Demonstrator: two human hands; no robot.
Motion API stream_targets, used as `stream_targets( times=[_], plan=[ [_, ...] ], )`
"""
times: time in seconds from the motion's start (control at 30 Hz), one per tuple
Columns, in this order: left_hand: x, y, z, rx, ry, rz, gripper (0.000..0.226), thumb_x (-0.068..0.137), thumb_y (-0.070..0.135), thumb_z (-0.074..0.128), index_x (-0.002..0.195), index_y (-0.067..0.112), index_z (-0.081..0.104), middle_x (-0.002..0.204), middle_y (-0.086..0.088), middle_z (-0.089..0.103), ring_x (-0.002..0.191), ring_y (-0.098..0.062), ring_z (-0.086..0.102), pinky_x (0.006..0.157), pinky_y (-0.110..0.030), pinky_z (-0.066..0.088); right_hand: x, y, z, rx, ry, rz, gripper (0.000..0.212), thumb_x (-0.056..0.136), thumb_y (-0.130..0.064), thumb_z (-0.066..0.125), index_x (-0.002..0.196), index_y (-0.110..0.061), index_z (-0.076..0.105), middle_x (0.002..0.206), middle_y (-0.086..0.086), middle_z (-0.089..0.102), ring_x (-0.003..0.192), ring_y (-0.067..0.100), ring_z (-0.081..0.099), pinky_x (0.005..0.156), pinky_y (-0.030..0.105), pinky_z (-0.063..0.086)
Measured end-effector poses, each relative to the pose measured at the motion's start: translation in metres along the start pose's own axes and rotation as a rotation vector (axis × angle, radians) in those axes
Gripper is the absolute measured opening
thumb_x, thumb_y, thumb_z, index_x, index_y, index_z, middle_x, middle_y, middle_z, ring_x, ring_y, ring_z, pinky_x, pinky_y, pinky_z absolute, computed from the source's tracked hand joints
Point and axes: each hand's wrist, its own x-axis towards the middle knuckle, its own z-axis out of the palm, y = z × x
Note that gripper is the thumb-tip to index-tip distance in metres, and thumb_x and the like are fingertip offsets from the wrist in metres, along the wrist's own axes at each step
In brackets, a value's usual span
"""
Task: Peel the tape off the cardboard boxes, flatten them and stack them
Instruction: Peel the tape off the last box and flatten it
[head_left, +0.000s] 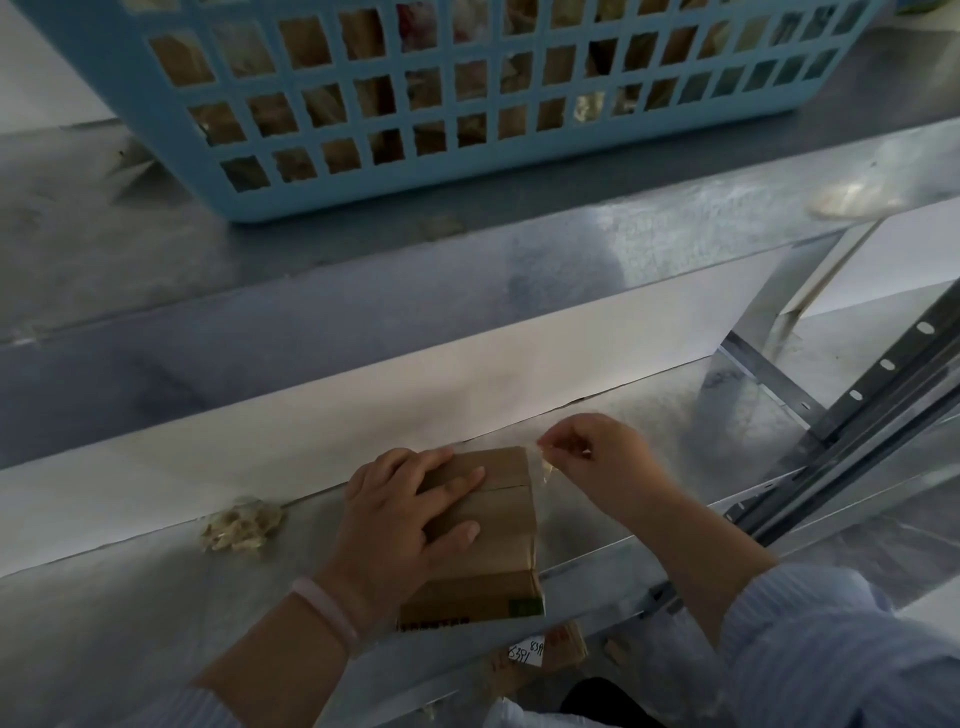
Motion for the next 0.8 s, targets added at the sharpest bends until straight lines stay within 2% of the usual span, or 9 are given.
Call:
stream_targets(
  times=[0.1, 0.2, 0.27, 0.33, 0.4, 0.47, 0.53, 0.7, 0.8],
  plan=[
    [0.001, 0.001, -0.001, 0.013, -0.001, 0.006, 0.053, 0.092, 0.067, 0.027, 0.133, 0.045, 0.051, 0.136, 0.012, 0.050, 0.120, -0.018, 0.042, 0.097, -0.036, 0.027, 0.007, -0.002, 0.008, -0.121, 0.112, -0.059, 0.006, 0.088, -0.018, 0.066, 0.089, -0.023, 0.070, 0.087, -0.011, 0.060, 0.074, 0.000, 0.055, 0.065, 0.004, 0.038],
    [0.001, 0.001, -0.001, 0.013, 0.010, 0.007, 0.053, 0.091, 0.067, 0.028, 0.132, 0.045, 0.052, 0.135, 0.012, 0.051, 0.119, -0.018, 0.042, 0.096, -0.035, 0.027, 0.005, -0.001, 0.026, -0.106, 0.223, -0.081, 0.002, 0.086, -0.016, 0.068, 0.087, -0.016, 0.070, 0.088, -0.006, 0.058, 0.075, 0.008, 0.055, 0.067, 0.015, 0.045],
    [0.001, 0.000, 0.001, -0.001, 0.014, 0.004, 0.052, 0.091, 0.067, 0.029, 0.133, 0.045, 0.051, 0.136, 0.012, 0.050, 0.119, -0.018, 0.042, 0.097, -0.036, 0.029, 0.002, 0.000, 0.034, -0.064, 0.243, -0.111, 0.001, 0.085, -0.013, 0.071, 0.086, -0.013, 0.072, 0.090, -0.006, 0.060, 0.075, 0.008, 0.057, 0.068, 0.013, 0.047],
    [0.000, 0.000, 0.002, -0.008, 0.024, 0.004, 0.051, 0.091, 0.067, 0.032, 0.133, 0.046, 0.051, 0.135, 0.012, 0.050, 0.119, -0.018, 0.042, 0.096, -0.038, 0.032, -0.001, 0.003, 0.036, 0.026, 0.211, -0.093, 0.006, 0.086, -0.013, 0.072, 0.090, -0.016, 0.075, 0.093, -0.010, 0.062, 0.078, 0.004, 0.061, 0.071, 0.007, 0.049],
    [0.000, -0.001, 0.003, -0.015, 0.034, 0.002, 0.051, 0.090, 0.067, 0.033, 0.132, 0.046, 0.052, 0.135, 0.012, 0.050, 0.119, -0.018, 0.042, 0.095, -0.039, 0.034, -0.001, 0.007, 0.029, 0.195, 0.109, 0.032, 0.012, 0.088, -0.013, 0.070, 0.095, -0.021, 0.075, 0.091, -0.010, 0.070, 0.079, 0.007, 0.068, 0.078, 0.018, 0.055],
    [0.001, -0.001, 0.003, -0.015, 0.034, 0.003, 0.051, 0.090, 0.067, 0.032, 0.132, 0.045, 0.053, 0.135, 0.012, 0.050, 0.119, -0.018, 0.043, 0.095, -0.040, 0.034, -0.001, 0.009, 0.023, 0.443, 0.006, 0.162, 0.021, 0.085, -0.009, 0.072, 0.103, -0.020, 0.072, 0.086, -0.002, 0.074, 0.078, 0.012, 0.072, 0.079, 0.030, 0.059],
    [0.001, -0.001, 0.003, -0.004, 0.027, 0.007, 0.051, 0.090, 0.067, 0.033, 0.132, 0.045, 0.052, 0.135, 0.013, 0.050, 0.119, -0.018, 0.043, 0.095, -0.041, 0.035, 0.003, 0.008, 0.023, 0.588, -0.054, 0.202, 0.032, 0.083, -0.006, 0.074, 0.112, -0.018, 0.068, 0.089, 0.007, 0.074, 0.083, 0.017, 0.072, 0.079, 0.032, 0.060],
    [0.001, -0.001, 0.002, -0.004, 0.018, -0.003, 0.051, 0.090, 0.067, 0.032, 0.132, 0.045, 0.052, 0.135, 0.012, 0.050, 0.119, -0.019, 0.042, 0.096, -0.039, 0.032, 0.007, 0.002, 0.025, 0.646, -0.082, 0.244, 0.017, 0.086, 0.000, 0.068, 0.094, -0.014, 0.073, 0.091, 0.010, 0.075, 0.086, 0.020, 0.073, 0.079, 0.032, 0.060],
    [0.001, 0.000, 0.001, -0.001, 0.013, -0.002, 0.052, 0.090, 0.067, 0.031, 0.132, 0.045, 0.052, 0.135, 0.012, 0.050, 0.119, -0.019, 0.042, 0.096, -0.040, 0.033, 0.011, 0.006, 0.027, 0.680, -0.088, 0.292, 0.012, 0.087, 0.000, 0.068, 0.091, -0.011, 0.072, 0.088, 0.011, 0.074, 0.083, 0.022, 0.073, 0.078, 0.036, 0.060]
  ],
)
